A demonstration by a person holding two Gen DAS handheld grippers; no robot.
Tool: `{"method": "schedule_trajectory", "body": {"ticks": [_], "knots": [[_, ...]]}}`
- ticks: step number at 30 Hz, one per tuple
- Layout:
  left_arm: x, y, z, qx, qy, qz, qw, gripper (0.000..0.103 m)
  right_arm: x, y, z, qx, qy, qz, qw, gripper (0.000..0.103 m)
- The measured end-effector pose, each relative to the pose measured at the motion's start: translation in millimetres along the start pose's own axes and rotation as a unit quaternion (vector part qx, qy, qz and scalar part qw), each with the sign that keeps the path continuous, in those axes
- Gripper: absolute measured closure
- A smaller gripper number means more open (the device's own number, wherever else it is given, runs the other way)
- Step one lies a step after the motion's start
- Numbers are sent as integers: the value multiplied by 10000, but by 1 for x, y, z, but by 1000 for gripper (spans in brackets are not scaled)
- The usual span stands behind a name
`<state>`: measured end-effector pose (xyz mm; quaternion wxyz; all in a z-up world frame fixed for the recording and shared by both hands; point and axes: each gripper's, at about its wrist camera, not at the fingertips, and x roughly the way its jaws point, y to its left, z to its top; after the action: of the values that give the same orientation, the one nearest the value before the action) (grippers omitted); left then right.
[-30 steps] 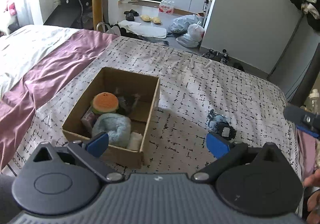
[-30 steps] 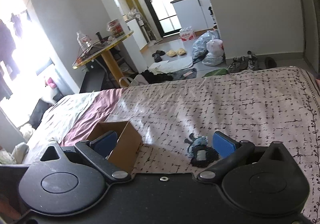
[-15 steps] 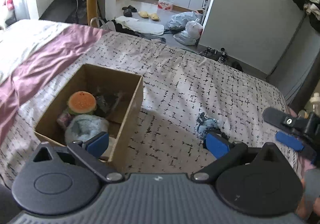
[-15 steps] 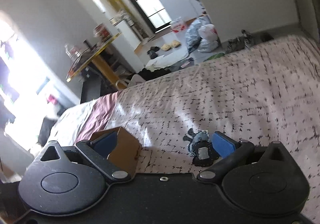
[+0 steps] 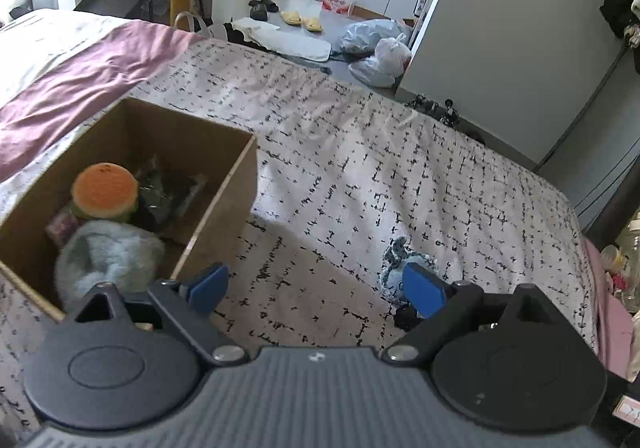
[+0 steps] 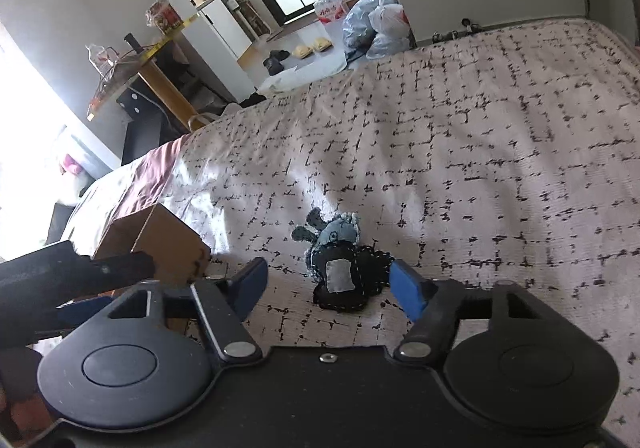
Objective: Organize soft objects
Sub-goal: 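Move both open tools toward the denim plush and black item on the bed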
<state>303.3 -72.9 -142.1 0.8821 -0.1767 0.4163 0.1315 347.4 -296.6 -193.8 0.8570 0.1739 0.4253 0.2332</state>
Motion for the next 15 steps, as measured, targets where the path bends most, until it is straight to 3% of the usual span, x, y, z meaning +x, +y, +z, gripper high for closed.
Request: {"method": "schedule_trajectory", "body": {"ticks": [5, 12, 15], "knots": [[29, -5, -1, -47, 136, -4, 9999, 17, 23, -4, -3, 35, 283, 144, 9995, 53], [56, -16, 2, -99, 178, -86, 9998, 18, 44, -2, -2, -153, 452, -75, 9988, 52], [67, -19, 3, -106, 221, -89, 9997, 18, 54, -10, -1, 37, 546, -43, 9985, 52]]}}
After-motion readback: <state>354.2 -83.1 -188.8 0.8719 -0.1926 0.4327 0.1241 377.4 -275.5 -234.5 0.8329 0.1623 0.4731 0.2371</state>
